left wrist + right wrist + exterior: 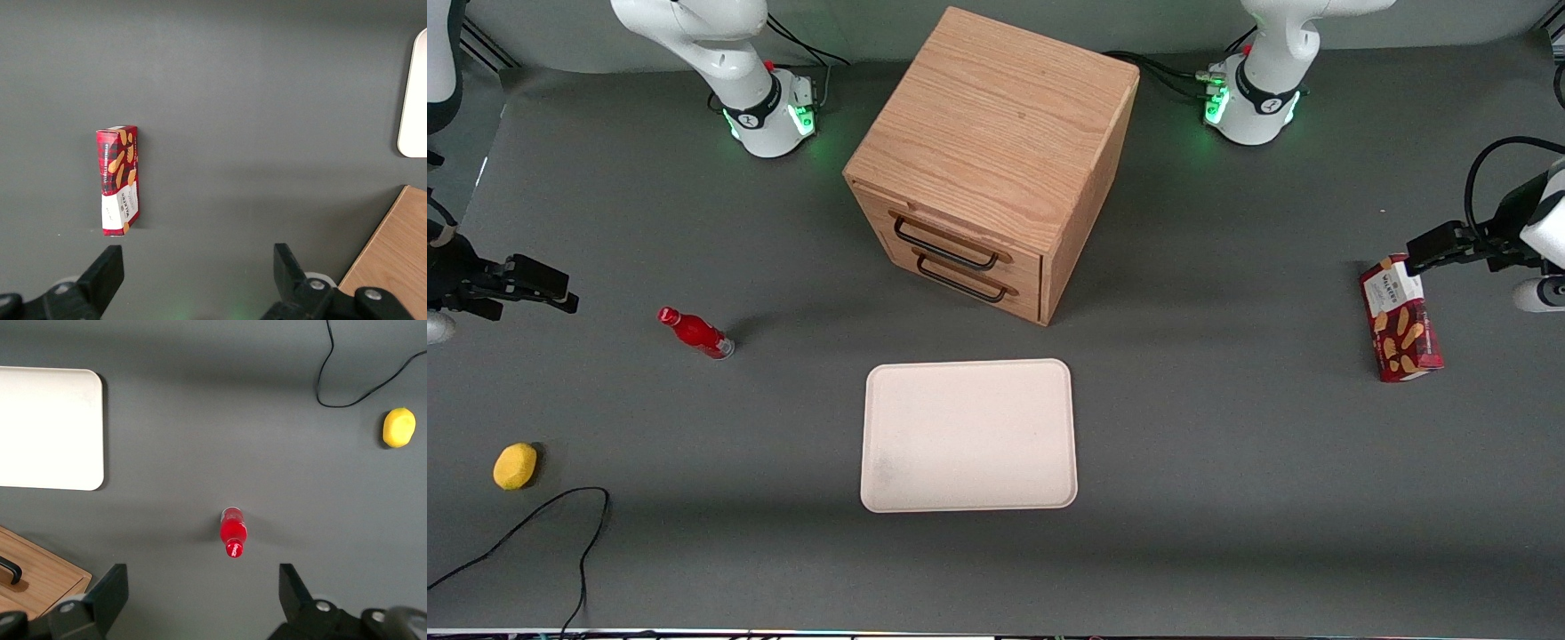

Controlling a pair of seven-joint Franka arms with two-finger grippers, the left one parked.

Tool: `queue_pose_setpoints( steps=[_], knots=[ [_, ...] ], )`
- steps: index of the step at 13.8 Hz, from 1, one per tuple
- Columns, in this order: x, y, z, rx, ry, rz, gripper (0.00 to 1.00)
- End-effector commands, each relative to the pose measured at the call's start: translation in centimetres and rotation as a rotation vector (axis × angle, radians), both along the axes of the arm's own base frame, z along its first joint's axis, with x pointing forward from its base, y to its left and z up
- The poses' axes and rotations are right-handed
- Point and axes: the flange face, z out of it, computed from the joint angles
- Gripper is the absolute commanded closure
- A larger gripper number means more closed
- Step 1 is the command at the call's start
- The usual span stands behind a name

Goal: Open upper drawer

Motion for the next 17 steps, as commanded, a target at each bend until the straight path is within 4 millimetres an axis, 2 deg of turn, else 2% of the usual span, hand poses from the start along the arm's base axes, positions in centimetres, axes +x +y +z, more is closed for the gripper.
queue_pose_setpoints(
  steps=[1, 7, 10, 14, 15, 17],
  knots=[
    [-0.3, 0.4, 0.3, -0.018, -0.010, 0.011, 0.00],
    [0.1, 0.8, -0.5, -0.019, 0.004, 0.017, 0.00],
    [0.4, 0.9, 0.3, -0.017, -0.013, 0.013, 0.00],
    [0.7, 2.1, -0.6, -0.017, 0.004, -0.002, 0.00],
    [0.8, 2.7, -0.7, -0.008, 0.006, -0.016, 0.00],
    [0.6, 6.5, -0.7, -0.002, 0.010, 0.022, 0.00]
  ],
)
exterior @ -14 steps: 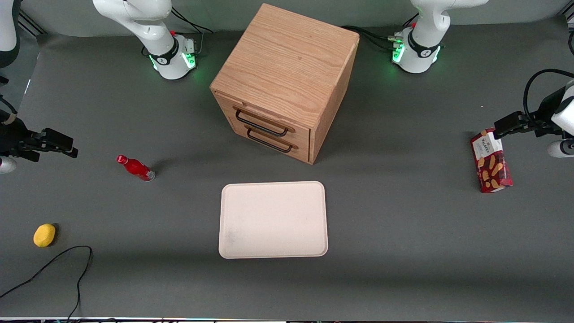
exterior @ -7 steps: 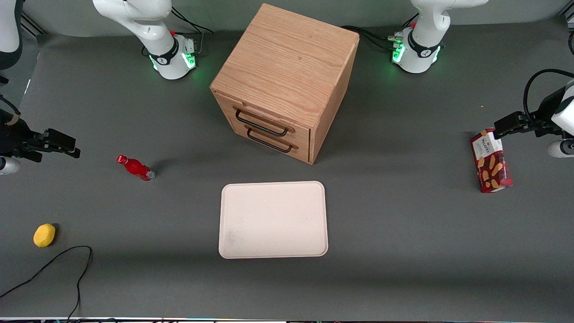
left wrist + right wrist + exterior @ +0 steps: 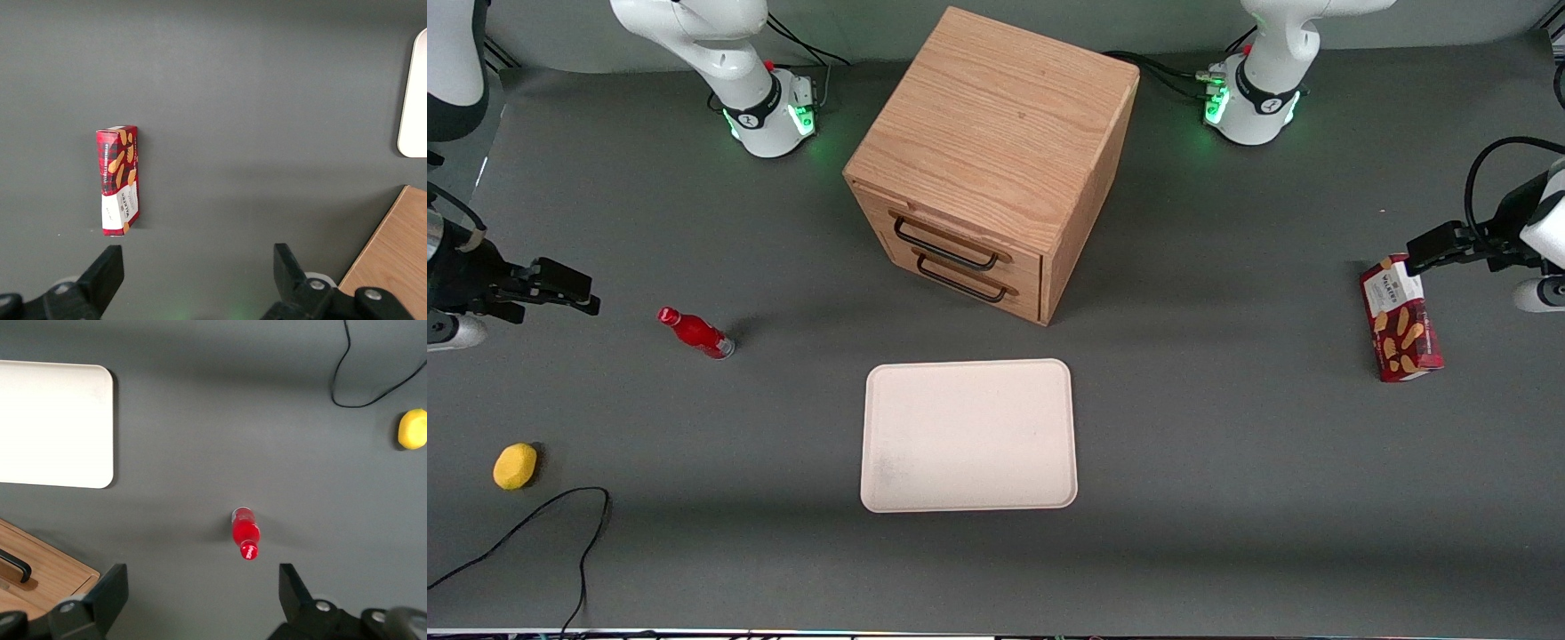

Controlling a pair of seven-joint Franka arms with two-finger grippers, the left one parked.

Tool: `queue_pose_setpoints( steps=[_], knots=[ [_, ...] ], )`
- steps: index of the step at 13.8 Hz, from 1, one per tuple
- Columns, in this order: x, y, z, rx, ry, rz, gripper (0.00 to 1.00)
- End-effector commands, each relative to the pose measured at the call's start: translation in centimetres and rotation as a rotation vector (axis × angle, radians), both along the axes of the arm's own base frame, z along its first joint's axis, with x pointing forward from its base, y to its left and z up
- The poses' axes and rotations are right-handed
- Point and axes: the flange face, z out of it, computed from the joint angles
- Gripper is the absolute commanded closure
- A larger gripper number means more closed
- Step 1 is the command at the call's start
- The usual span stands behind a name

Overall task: Open upper drawer
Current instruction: 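Move the right gripper toward the upper drawer's black handle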

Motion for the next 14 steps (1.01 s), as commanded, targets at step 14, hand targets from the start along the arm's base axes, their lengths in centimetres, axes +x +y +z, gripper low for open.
queue_pose_setpoints(
  steps=[14],
  knots=[
    [-2.5, 22.7, -2.5, 0.363, 0.136, 0.253, 0.00]
  ],
)
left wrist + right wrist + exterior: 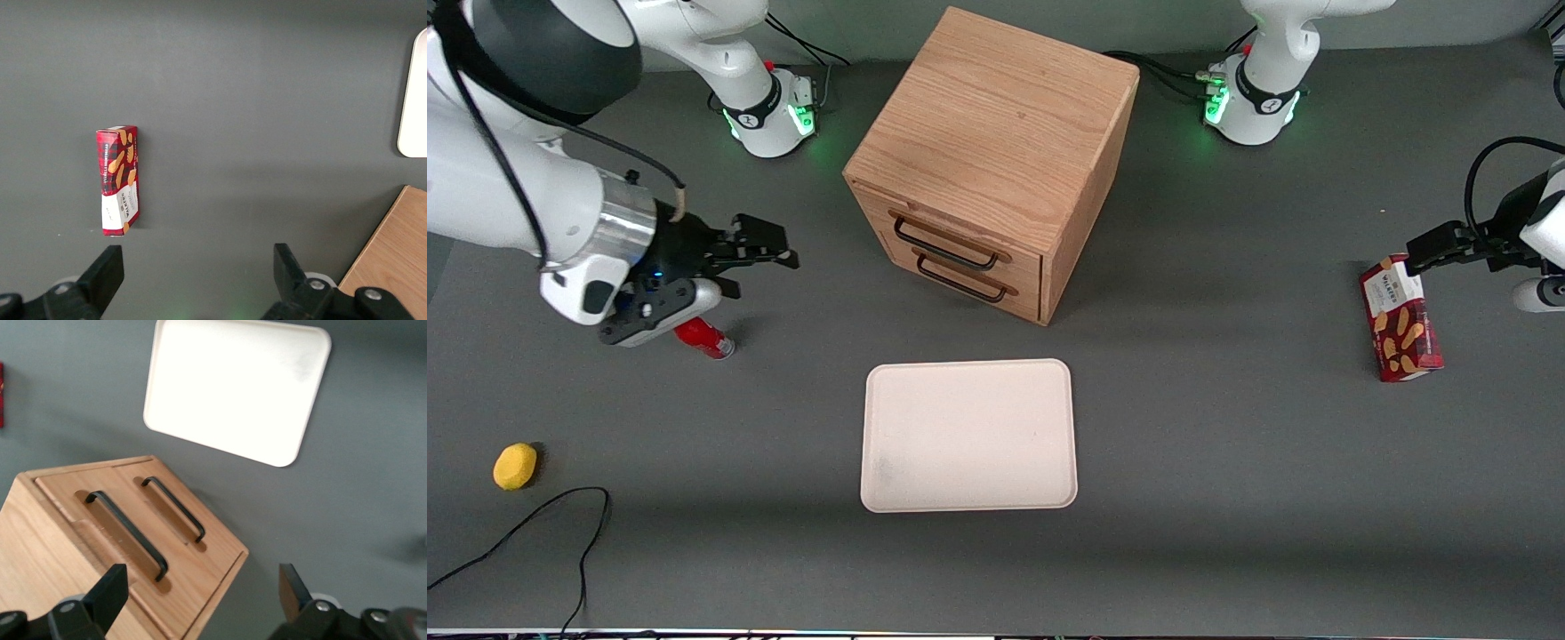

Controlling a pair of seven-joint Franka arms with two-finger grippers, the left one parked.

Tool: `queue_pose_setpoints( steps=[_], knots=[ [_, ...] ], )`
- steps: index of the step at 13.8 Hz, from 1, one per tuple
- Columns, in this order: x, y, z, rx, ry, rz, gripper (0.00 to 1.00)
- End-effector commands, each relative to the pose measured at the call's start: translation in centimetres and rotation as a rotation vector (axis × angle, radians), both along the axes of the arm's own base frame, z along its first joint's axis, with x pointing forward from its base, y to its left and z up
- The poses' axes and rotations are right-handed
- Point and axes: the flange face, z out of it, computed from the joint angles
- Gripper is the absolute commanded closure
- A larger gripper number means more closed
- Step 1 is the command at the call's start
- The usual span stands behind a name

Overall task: Open upper drawer
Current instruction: 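Move the right gripper toward the upper drawer's black handle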

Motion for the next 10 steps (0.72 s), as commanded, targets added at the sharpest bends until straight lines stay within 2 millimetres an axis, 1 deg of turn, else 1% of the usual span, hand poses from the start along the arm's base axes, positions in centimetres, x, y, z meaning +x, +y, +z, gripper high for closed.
queue_pose_setpoints(
  steps=[1, 2, 3, 6, 7, 8, 9, 10],
  knots=[
    [-0.3, 4.5, -1.4, 0.043, 0.030, 0.096, 0.00],
    [-0.6, 5.9, -2.2, 0.049, 0.039, 0.124, 0.00],
    [-0.7, 7.1, -3.3, 0.047, 0.053, 0.146, 0.00],
    [0.2, 7.9, -7.2, 0.074, 0.053, 0.310, 0.00],
    [0.1, 8.8, -8.0, 0.076, 0.053, 0.345, 0.00],
    [0.0, 9.3, -8.8, 0.083, 0.045, 0.411, 0.00],
    [-0.6, 10.2, -9.2, 0.089, 0.038, 0.469, 0.00],
    [-1.3, 11.6, -9.6, 0.086, 0.038, 0.508, 0.00]
  ],
)
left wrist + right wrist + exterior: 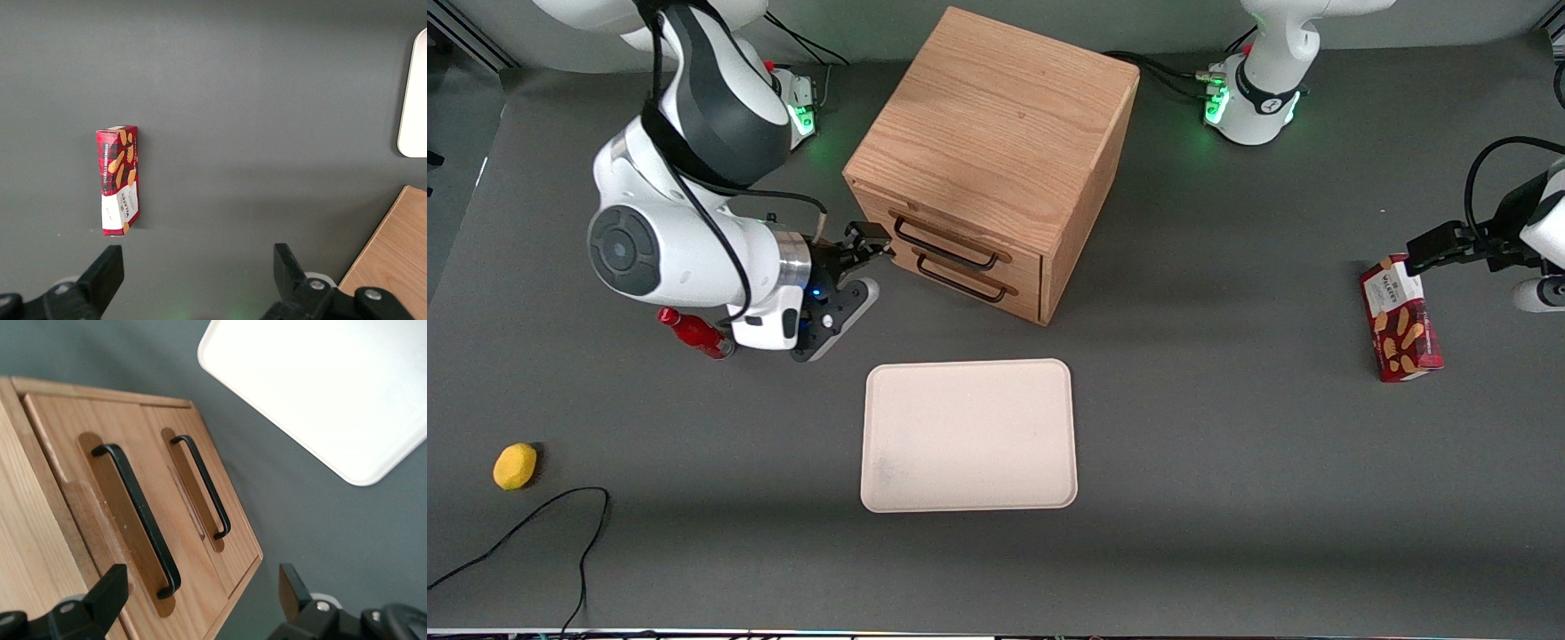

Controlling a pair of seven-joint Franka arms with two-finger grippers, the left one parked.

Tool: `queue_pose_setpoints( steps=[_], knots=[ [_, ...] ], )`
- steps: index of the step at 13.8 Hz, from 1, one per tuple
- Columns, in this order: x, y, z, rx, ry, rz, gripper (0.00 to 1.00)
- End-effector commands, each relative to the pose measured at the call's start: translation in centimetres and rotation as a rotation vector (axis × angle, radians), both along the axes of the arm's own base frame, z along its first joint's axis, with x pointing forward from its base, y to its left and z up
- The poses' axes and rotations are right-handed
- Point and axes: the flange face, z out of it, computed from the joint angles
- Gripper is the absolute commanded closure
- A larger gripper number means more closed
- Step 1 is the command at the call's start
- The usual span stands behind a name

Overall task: Open upper drawer
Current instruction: 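Move the right gripper toward the upper drawer's black handle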

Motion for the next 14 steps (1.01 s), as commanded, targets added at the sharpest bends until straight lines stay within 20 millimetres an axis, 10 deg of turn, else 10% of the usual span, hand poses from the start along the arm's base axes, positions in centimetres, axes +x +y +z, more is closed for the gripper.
queue_pose_setpoints(
  steps=[1, 14],
  knots=[
    [-0.9, 3.0, -0.2, 0.023, -0.015, 0.097, 0.00],
    [-2.7, 5.9, -5.9, 0.045, -0.067, 0.235, 0.00]
  ],
)
